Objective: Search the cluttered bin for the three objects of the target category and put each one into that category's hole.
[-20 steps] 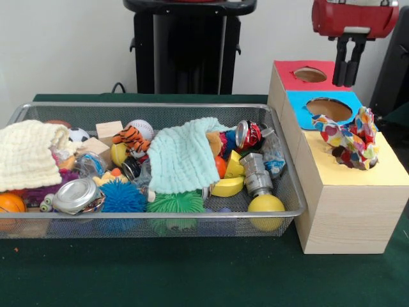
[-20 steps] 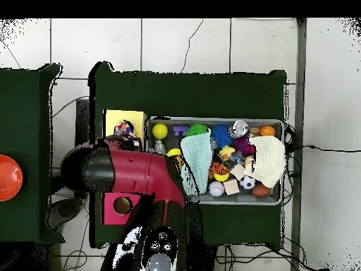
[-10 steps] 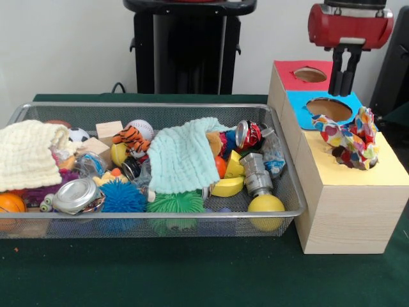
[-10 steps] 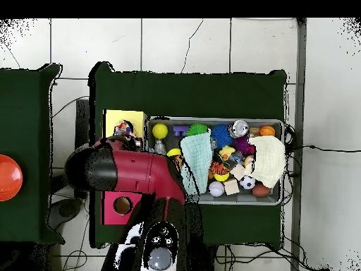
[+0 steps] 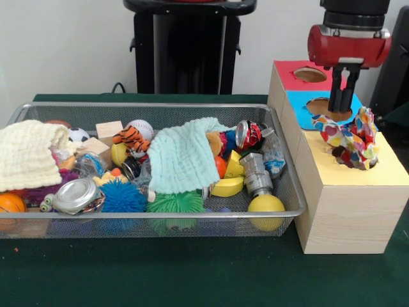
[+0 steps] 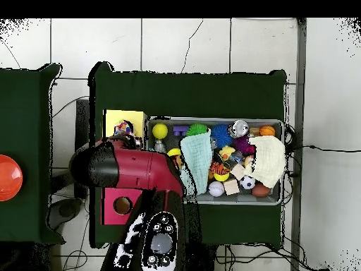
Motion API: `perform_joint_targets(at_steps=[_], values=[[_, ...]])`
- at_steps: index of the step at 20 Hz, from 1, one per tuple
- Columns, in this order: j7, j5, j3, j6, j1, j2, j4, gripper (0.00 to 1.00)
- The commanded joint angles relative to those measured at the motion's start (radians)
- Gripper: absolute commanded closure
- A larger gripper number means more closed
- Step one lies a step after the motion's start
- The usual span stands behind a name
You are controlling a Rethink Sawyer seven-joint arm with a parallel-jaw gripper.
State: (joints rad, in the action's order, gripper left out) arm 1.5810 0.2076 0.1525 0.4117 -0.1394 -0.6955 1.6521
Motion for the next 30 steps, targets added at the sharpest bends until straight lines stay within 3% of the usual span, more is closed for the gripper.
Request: perform_joint_targets(at_steps=[1,7,15,30], values=[[0.215,0.025,-0.094,-0.073,0.018,0.079,0.070,1.00],[0.237,0.031,-0.096,-0.124,0.003,0.102,0.078,1.00],[0.248,0.041,-0.074,-0.112,-0.023,0.116,0.068,1.00],[0.254,0.058,-0.105,-0.194,-0.027,0.136,0.053,1.00]])
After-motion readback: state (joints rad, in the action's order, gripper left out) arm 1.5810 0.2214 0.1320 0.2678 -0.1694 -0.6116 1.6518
